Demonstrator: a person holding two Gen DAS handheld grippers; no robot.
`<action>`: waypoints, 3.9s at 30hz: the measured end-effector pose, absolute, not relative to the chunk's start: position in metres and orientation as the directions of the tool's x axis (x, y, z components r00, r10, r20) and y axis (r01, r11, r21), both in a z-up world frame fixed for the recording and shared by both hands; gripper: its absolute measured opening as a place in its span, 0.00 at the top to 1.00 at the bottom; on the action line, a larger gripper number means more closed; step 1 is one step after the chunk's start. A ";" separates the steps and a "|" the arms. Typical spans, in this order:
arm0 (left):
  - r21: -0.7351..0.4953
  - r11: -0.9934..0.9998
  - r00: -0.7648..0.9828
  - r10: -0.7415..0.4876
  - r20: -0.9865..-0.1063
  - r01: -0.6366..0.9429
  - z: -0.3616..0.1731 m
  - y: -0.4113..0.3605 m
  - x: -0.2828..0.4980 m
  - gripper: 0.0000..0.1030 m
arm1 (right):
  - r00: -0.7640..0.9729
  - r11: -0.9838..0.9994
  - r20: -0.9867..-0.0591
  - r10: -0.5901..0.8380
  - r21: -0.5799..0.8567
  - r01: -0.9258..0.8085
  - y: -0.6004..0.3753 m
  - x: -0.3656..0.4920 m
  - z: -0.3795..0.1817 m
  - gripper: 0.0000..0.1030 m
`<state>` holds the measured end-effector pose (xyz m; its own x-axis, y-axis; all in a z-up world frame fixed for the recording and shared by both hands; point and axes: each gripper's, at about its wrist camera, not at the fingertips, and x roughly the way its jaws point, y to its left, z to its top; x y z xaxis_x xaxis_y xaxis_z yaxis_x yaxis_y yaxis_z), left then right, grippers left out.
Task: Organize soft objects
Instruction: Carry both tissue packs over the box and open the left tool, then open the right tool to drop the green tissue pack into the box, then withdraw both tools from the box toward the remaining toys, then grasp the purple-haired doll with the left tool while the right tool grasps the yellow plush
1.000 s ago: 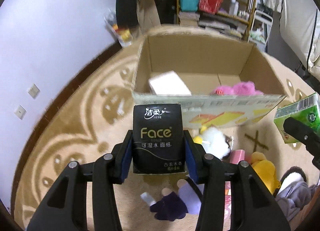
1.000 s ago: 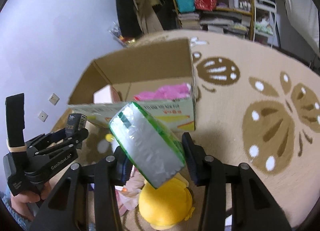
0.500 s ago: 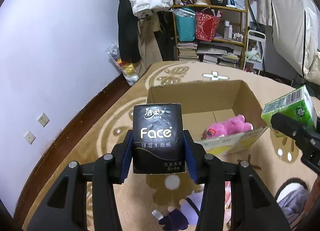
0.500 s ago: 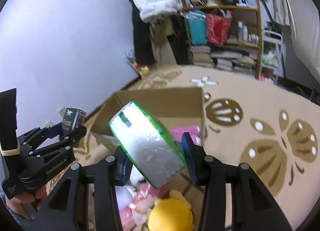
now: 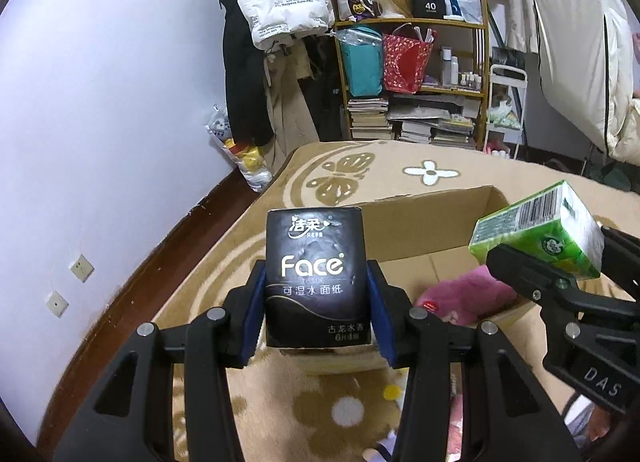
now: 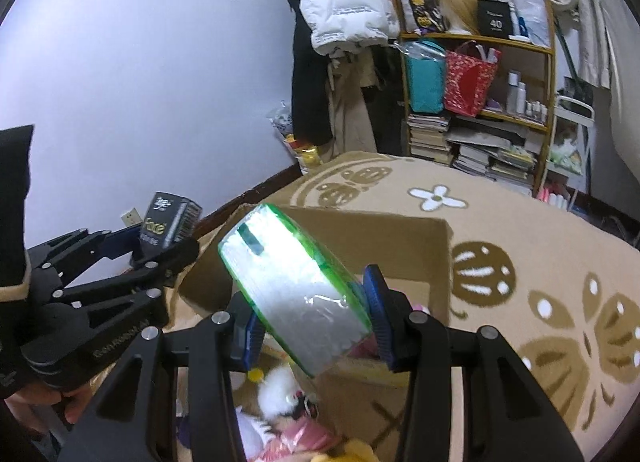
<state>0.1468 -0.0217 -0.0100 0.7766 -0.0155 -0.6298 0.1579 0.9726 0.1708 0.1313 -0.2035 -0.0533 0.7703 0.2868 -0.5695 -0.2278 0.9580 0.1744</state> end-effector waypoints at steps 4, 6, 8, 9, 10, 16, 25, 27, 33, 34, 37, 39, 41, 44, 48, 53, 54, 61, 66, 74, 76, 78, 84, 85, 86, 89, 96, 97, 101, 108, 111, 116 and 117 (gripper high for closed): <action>0.129 0.981 0.757 -0.028 -0.653 0.148 -0.016 -0.016 0.163 0.56 | 0.758 0.957 -0.585 0.288 0.161 -0.240 -0.197 0.144 -0.062 0.54; 0.136 0.980 0.752 -0.021 -0.659 0.147 -0.019 -0.017 0.170 0.56 | 0.753 0.958 -0.591 0.287 0.159 -0.241 -0.196 0.149 -0.066 0.54; 0.134 0.980 0.743 -0.022 -0.669 0.149 -0.024 -0.017 0.175 0.56 | 0.747 0.956 -0.597 0.292 0.168 -0.240 -0.196 0.154 -0.070 0.53; 0.128 0.980 0.737 -0.024 -0.675 0.150 -0.027 -0.017 0.177 0.56 | 0.746 0.957 -0.599 0.291 0.170 -0.237 -0.197 0.156 -0.071 0.53; 0.122 0.981 0.730 -0.028 -0.683 0.151 -0.031 -0.018 0.179 0.56 | 0.745 0.957 -0.600 0.291 0.173 -0.234 -0.198 0.158 -0.073 0.53; 0.125 0.977 0.708 -0.034 -0.706 0.171 -0.046 -0.024 0.186 0.56 | 0.725 0.956 -0.624 0.292 0.199 -0.214 -0.206 0.169 -0.086 0.53; 0.115 0.978 0.691 -0.038 -0.721 0.173 -0.055 -0.026 0.194 0.55 | 0.706 0.957 -0.647 0.289 0.212 -0.197 -0.206 0.175 -0.097 0.50; 0.116 0.979 0.693 -0.031 -0.721 0.165 -0.056 -0.025 0.194 0.55 | 0.702 0.958 -0.652 0.286 0.215 -0.192 -0.207 0.175 -0.099 0.50; 0.116 0.981 0.698 -0.026 -0.716 0.156 -0.055 -0.023 0.193 0.48 | 0.694 0.959 -0.664 0.279 0.226 -0.170 -0.210 0.177 -0.102 0.50; 0.117 0.981 0.702 -0.025 -0.712 0.154 -0.054 -0.023 0.192 0.45 | 0.694 0.960 -0.665 0.277 0.225 -0.168 -0.210 0.176 -0.103 0.50; 0.106 0.982 0.699 -0.033 -0.714 0.155 -0.053 -0.022 0.192 0.37 | 0.697 0.960 -0.662 0.274 0.227 -0.162 -0.211 0.176 -0.101 0.47; 0.106 0.983 0.699 -0.029 -0.715 0.149 -0.053 -0.021 0.191 0.28 | 0.704 0.960 -0.656 0.272 0.232 -0.155 -0.212 0.175 -0.100 0.34; 0.119 0.983 0.702 -0.012 -0.712 0.137 -0.052 -0.021 0.191 0.19 | 0.714 0.963 -0.650 0.260 0.231 -0.141 -0.214 0.174 -0.097 0.23; 0.132 0.985 0.705 0.017 -0.709 0.109 -0.051 -0.018 0.190 0.04 | 0.722 0.963 -0.644 0.251 0.240 -0.120 -0.219 0.173 -0.092 0.13; 0.122 0.988 0.719 0.021 -0.694 0.090 -0.046 -0.012 0.187 0.01 | 0.731 0.962 -0.637 0.244 0.253 -0.101 -0.225 0.171 -0.086 0.07; 0.130 0.989 0.714 0.042 -0.699 0.070 -0.045 -0.005 0.186 0.00 | 0.742 0.961 -0.627 0.238 0.263 -0.086 -0.232 0.166 -0.079 0.02; 0.129 0.989 0.712 0.043 -0.701 0.068 -0.044 -0.004 0.185 0.00 | 0.743 0.962 -0.627 0.235 0.262 -0.083 -0.232 0.165 -0.078 0.02; 0.127 0.991 0.711 0.053 -0.701 0.051 -0.038 0.005 0.170 0.00 | 0.743 0.963 -0.631 0.225 0.261 -0.069 -0.237 0.153 -0.072 0.00; 0.131 0.990 0.701 0.065 -0.710 0.041 -0.034 0.012 0.154 0.00 | 0.738 0.966 -0.641 0.211 0.254 -0.056 -0.239 0.138 -0.068 0.00; 0.121 0.991 0.667 0.049 -0.743 0.062 -0.032 0.015 0.128 0.00 | 0.663 0.956 -0.709 0.241 0.290 -0.038 -0.243 0.120 -0.069 0.01; 0.127 0.989 0.663 0.045 -0.748 0.076 -0.032 0.013 0.122 0.00 | 0.640 0.949 -0.723 0.259 0.315 -0.028 -0.245 0.114 -0.073 0.00; 0.143 0.986 0.657 0.050 -0.753 0.089 -0.033 0.010 0.116 0.00 | 0.630 0.948 -0.733 0.258 0.316 -0.020 -0.247 0.107 -0.076 0.01; 0.131 0.984 0.582 0.035 -0.812 0.124 -0.045 0.007 0.104 0.00 | 0.595 0.948 -0.760 0.260 0.320 -0.006 -0.246 0.089 -0.083 0.01; 0.128 0.983 0.568 0.032 -0.823 0.131 -0.047 0.006 0.104 0.00 | 0.589 0.945 -0.764 0.264 0.328 0.001 -0.247 0.085 -0.085 0.01; 0.126 0.983 0.558 0.030 -0.829 0.134 -0.050 0.006 0.103 0.00 | 0.580 0.942 -0.769 0.269 0.335 0.008 -0.247 0.084 -0.087 0.01; 0.102 0.984 0.516 0.013 -0.856 0.145 -0.058 0.006 0.100 0.00 | 0.554 0.937 -0.784 0.280 0.349 0.020 -0.247 0.079 -0.094 0.01; 0.079 0.981 0.416 -0.001 -0.910 0.175 -0.083 0.003 0.099 0.00 | 0.505 0.935 -0.817 0.278 0.350 0.050 -0.247 0.072 -0.110 0.01; 0.078 0.980 0.404 -0.002 -0.915 0.181 -0.086 0.001 0.099 0.00 | 0.497 0.935 -0.822 0.279 0.351 0.056 -0.247 0.072 -0.112 0.01; 0.060 0.977 0.363 -0.018 -0.932 0.203 -0.095 -0.002 0.097 0.00 | 0.468 0.935 -0.840 0.274 0.347 0.074 -0.247 0.070 -0.121 0.01; 0.037 0.972 0.300 -0.036 -0.953 0.233 -0.109 -0.007 0.098 0.00 | 0.410 0.925 -0.867 0.282 0.359 0.123 -0.252 0.072 -0.139 0.05; 0.026 0.971 0.276 -0.042 -0.960 0.239 -0.116 -0.008 0.100 0.00 | 0.381 0.923 -0.878 0.288 0.361 0.135 -0.252 0.073 -0.148 0.06; 0.025 0.967 0.244 -0.040 -0.969 0.255 -0.125 -0.014 0.103 0.00 | 0.329 0.917 -0.894 0.304 0.369 0.154 -0.249 0.077 -0.166 0.13; 0.019 0.967 0.241 -0.044 -0.969 0.255 -0.126 -0.014 0.104 0.00 | 0.322 0.916 -0.896 0.305 0.368 0.158 -0.249 0.078 -0.168 0.13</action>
